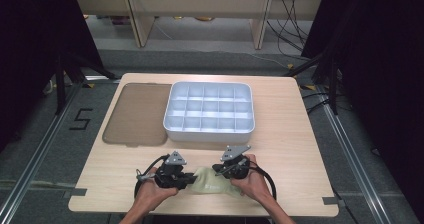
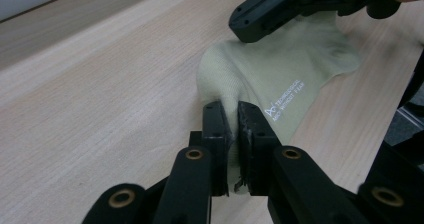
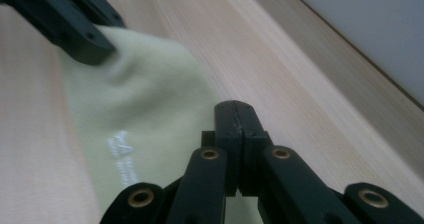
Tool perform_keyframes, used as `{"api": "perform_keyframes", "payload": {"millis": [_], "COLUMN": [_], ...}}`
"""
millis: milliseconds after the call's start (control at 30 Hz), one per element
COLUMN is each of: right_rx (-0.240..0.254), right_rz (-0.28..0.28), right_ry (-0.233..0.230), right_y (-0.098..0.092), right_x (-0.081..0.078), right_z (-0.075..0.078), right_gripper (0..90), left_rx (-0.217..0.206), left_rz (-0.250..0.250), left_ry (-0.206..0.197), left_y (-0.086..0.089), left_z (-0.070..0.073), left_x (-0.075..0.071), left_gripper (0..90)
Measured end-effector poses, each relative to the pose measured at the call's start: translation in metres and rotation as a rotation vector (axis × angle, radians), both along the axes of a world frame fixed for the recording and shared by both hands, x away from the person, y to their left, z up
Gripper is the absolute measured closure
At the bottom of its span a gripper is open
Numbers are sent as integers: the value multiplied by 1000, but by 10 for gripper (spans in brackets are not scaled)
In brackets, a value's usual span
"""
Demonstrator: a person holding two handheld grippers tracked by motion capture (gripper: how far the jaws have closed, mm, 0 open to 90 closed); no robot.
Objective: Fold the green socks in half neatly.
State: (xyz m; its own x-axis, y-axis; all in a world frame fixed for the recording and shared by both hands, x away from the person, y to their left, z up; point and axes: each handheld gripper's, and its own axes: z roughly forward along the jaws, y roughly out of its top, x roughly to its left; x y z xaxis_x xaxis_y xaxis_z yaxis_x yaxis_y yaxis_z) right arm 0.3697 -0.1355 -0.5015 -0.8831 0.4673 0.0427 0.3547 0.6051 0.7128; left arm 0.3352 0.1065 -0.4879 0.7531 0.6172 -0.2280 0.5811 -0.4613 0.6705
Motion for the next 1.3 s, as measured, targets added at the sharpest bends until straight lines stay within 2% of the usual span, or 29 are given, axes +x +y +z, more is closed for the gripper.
{"api": "perform_keyframes", "payload": {"millis": [67, 100, 133, 267, 433, 467, 600, 700, 733, 933, 1100, 1167, 1200, 1267, 1300], "right_rx": [15, 19, 20, 30, 30, 28, 25, 17, 18, 10, 6, 0, -14, -25, -12], "right_rz": [15, 36, 30, 42, 17, 12, -36, -53, -66, -90, -113, -119, -120, -116, -124], "right_ry": [6, -7, 10, 9, 5, 10, 15, 18, 17, 10, 9, 23, 44, 45, 40], "right_y": [-2, -3, -4, -8, -17, -21, -38, -48, -51, -69, -76, -78, -78, -78, -77], "right_x": [-12, -14, -19, -28, -29, -28, -28, -28, -29, -32, -32, -31, -30, -29, -29], "right_z": [7, 8, 9, 11, 12, 13, 14, 13, 12, 13, 12, 10, 7, 4, 1], "right_gripper": [900, 900, 900, 900, 900, 900, 900, 900, 900, 900, 900, 900, 900, 900, 900], "left_rx": [4, 4, 11, 18, 14, 18, 23, 18, 28, 26, 30, 29, 21, 16, 8], "left_rz": [3, 3, 3, -2, -2, -14, -14, -4, -11, -6, -18, -23, -27, -26, -30], "left_ry": [2, 2, -1, 3, -2, -3, 0, 2, -9, -4, -11, -6, -11, -13, -18], "left_y": [1, 1, 2, 0, 1, 2, 2, 3, 4, 5, 2, -1, -5, -7, -11], "left_z": [0, 0, 1, 3, 7, 8, 12, 13, 15, 19, 22, 25, 27, 28, 31], "left_x": [2, 2, 3, 3, 4, 5, 6, 7, 7, 8, 9, 9, 9, 9, 9], "left_gripper": [827, 827, 827, 826, 826, 826, 826, 826, 826, 826, 825, 825, 826, 825, 825]}}
